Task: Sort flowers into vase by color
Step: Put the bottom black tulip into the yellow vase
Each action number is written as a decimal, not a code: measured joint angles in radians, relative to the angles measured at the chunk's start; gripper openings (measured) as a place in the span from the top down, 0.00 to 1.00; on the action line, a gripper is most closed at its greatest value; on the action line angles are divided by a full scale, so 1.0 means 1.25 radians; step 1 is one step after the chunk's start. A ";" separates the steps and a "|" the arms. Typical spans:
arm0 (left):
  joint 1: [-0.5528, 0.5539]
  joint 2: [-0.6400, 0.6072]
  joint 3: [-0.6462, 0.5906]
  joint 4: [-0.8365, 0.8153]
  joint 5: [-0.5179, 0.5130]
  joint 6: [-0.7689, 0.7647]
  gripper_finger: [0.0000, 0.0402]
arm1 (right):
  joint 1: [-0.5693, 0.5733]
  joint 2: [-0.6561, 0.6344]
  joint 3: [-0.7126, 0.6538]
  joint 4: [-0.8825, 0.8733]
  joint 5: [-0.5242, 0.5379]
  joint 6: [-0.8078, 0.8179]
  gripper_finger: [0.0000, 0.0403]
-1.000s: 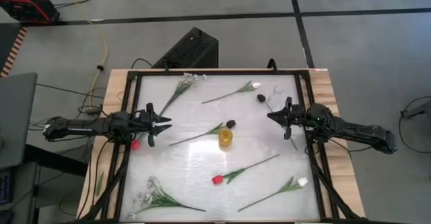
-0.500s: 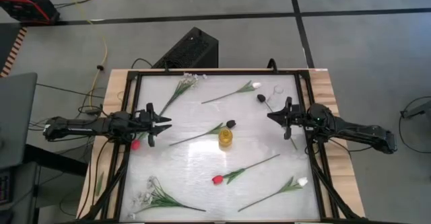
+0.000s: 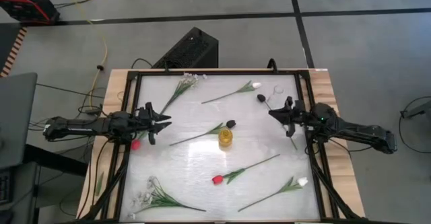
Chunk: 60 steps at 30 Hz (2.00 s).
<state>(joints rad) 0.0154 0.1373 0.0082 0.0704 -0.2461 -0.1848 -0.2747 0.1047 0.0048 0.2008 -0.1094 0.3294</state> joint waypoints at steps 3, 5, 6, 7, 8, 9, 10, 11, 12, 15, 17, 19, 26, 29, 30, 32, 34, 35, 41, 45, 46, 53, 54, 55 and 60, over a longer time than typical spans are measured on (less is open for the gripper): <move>0.000 0.000 0.000 0.001 -0.023 -0.039 0.73 | 0.000 0.000 0.000 0.017 -0.023 0.034 0.87; 0.000 0.000 0.000 0.016 -0.019 -0.049 0.73 | 0.001 0.000 0.000 0.018 -0.042 0.038 0.87; 0.000 0.001 0.000 0.028 -0.008 -0.051 0.73 | 0.003 0.000 0.000 0.018 -0.044 0.043 0.87; 0.000 0.007 0.000 0.043 0.011 -0.052 0.73 | 0.007 0.000 0.000 0.018 -0.043 0.052 0.87; 0.000 0.017 0.000 0.062 0.028 -0.051 0.73 | 0.011 0.000 0.000 0.020 -0.043 0.057 0.87; 0.000 0.031 0.000 0.077 0.042 -0.052 0.73 | 0.015 0.000 0.000 0.022 -0.043 0.057 0.87; -0.001 0.050 0.000 0.093 0.047 -0.052 0.73 | 0.020 0.000 0.000 0.023 -0.042 0.057 0.87; 0.000 0.072 0.002 0.108 0.047 -0.052 0.73 | 0.027 0.001 0.000 0.026 -0.041 0.057 0.87; 0.000 0.097 0.005 0.107 0.045 -0.051 0.73 | 0.033 0.005 0.001 0.030 -0.041 0.057 0.87; 0.002 0.197 0.042 0.092 0.029 -0.038 0.73 | 0.054 0.035 0.007 0.032 -0.040 0.045 0.87; 0.007 0.271 0.088 0.079 -0.010 -0.040 0.73 | 0.066 0.070 0.017 0.052 -0.040 0.046 0.87; 0.019 0.341 0.154 -0.003 -0.033 -0.044 0.73 | 0.082 0.106 0.028 0.072 -0.039 0.046 0.87; 0.043 0.556 0.368 -0.237 0.001 -0.020 0.73 | 0.178 0.269 0.082 0.082 -0.034 0.044 0.87; 0.042 0.638 0.397 -0.177 0.077 0.038 0.73 | 0.226 0.353 0.133 0.079 -0.028 0.033 0.87; 0.042 0.661 0.402 -0.160 0.105 0.054 0.73 | 0.242 0.385 0.152 0.079 -0.028 0.022 0.87; 0.041 0.709 0.408 -0.126 0.158 0.072 0.73 | 0.282 0.447 0.189 0.078 -0.027 0.000 0.87; 0.039 0.753 0.409 -0.083 0.198 0.073 0.73 | 0.324 0.507 0.229 0.059 -0.028 -0.016 0.87; 0.037 0.774 0.409 -0.055 0.211 0.073 0.73 | 0.347 0.538 0.252 0.037 -0.028 -0.019 0.87; 0.017 0.893 0.410 0.083 0.229 0.081 0.73 | 0.446 0.703 0.413 -0.163 -0.003 -0.019 0.87; 0.016 0.979 0.411 0.157 0.214 0.089 0.73 | 0.485 0.795 0.505 -0.263 0.016 -0.019 0.87; 0.016 1.002 0.412 0.168 0.212 0.089 0.73 | 0.493 0.816 0.522 -0.277 0.025 -0.019 0.87; 0.017 1.131 0.465 0.166 0.170 0.112 0.73 | 0.506 0.912 0.573 -0.350 0.049 -0.019 0.87; 0.017 1.144 0.472 0.164 0.172 0.112 0.73 | 0.506 0.920 0.573 -0.351 0.049 -0.019 0.87; 0.017 1.159 0.478 0.164 0.174 0.112 0.73 | 0.506 0.928 0.573 -0.353 0.050 -0.019 0.87; 0.017 1.232 0.484 0.165 0.163 0.111 0.73 | 0.506 0.944 0.573 -0.362 0.050 -0.019 0.87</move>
<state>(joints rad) 0.0364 1.6771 0.6136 0.2764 -0.0425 -0.0460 0.3580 1.2846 0.7208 -0.2519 -0.0467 0.3054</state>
